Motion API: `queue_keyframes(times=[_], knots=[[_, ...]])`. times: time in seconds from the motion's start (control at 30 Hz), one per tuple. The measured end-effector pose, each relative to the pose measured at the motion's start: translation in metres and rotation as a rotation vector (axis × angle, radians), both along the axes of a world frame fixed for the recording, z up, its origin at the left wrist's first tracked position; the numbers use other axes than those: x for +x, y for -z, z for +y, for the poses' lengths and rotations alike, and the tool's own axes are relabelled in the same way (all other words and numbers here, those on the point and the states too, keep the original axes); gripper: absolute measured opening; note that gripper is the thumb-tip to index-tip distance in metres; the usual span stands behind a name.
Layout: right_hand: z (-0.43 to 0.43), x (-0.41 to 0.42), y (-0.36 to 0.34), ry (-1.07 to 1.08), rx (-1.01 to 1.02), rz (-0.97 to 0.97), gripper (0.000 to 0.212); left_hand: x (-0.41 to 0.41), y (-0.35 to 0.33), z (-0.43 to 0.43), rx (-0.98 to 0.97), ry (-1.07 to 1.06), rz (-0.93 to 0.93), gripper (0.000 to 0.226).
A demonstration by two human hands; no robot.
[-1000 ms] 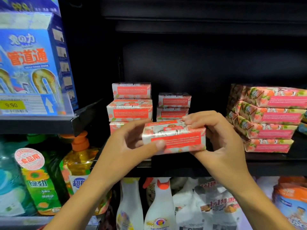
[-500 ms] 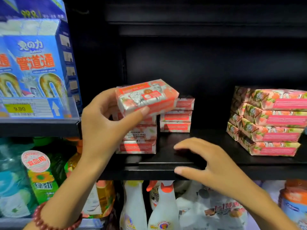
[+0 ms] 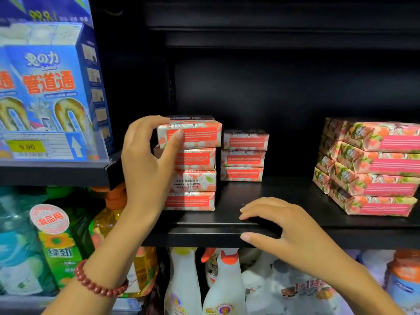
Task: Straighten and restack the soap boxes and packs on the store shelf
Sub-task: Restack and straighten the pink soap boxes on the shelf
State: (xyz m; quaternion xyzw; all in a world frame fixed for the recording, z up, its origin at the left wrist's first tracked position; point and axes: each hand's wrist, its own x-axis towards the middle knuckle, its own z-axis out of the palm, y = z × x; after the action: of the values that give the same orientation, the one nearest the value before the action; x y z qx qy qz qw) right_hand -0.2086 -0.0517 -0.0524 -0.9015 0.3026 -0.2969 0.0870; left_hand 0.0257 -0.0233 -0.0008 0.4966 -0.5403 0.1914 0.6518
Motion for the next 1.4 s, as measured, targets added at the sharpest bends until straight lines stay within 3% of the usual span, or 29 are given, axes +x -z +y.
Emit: queue_keyframes(times=[0.17,0.23,0.33,0.4,0.47,0.6,0.7,0.87,0.93,1.07,1.23,1.4], knots=[[0.001,0.0,-0.008,-0.048,0.042,-0.004,0.027,-0.003,0.001,0.005,-0.011,-0.057,-0.026,0.024],[-0.004,-0.001,-0.019,-0.074,0.078,-0.122,0.021,-0.01,0.009,0.014,-0.086,-0.088,-0.073,0.023],[-0.029,0.001,-0.041,0.031,-0.071,-0.334,0.023,-0.03,0.029,0.026,-0.178,-0.054,-0.202,0.016],[-0.053,0.01,-0.054,0.152,-0.186,-0.363,0.031,-0.046,0.044,0.028,-0.063,0.09,-0.26,0.012],[-0.076,0.02,-0.062,0.268,-0.234,-0.253,0.042,-0.058,0.056,0.028,0.143,0.197,-0.298,0.018],[-0.111,0.031,-0.063,0.345,-0.174,0.031,0.053,-0.06,0.067,0.025,0.356,0.145,-0.44,0.027],[-0.114,0.033,-0.058,0.37,-0.152,-0.017,0.044,-0.058,0.065,0.025,0.421,0.155,-0.435,0.03],[-0.093,0.028,-0.059,0.366,-0.447,-0.066,0.042,-0.058,0.064,0.028,0.443,0.149,-0.416,0.032],[-0.082,0.018,-0.058,0.328,-0.458,-0.096,0.037,-0.058,0.063,0.029,0.447,0.188,-0.346,0.033],[-0.049,-0.004,-0.048,0.198,-0.474,-0.236,0.035,-0.054,0.058,0.029,0.393,0.387,-0.03,0.022],[-0.013,-0.016,-0.038,0.071,-0.714,-0.334,0.034,-0.053,0.034,0.029,0.512,0.718,0.457,0.054],[0.003,-0.008,-0.031,-0.03,-0.951,-0.242,0.02,-0.048,0.022,0.034,0.618,0.855,0.445,0.042]])
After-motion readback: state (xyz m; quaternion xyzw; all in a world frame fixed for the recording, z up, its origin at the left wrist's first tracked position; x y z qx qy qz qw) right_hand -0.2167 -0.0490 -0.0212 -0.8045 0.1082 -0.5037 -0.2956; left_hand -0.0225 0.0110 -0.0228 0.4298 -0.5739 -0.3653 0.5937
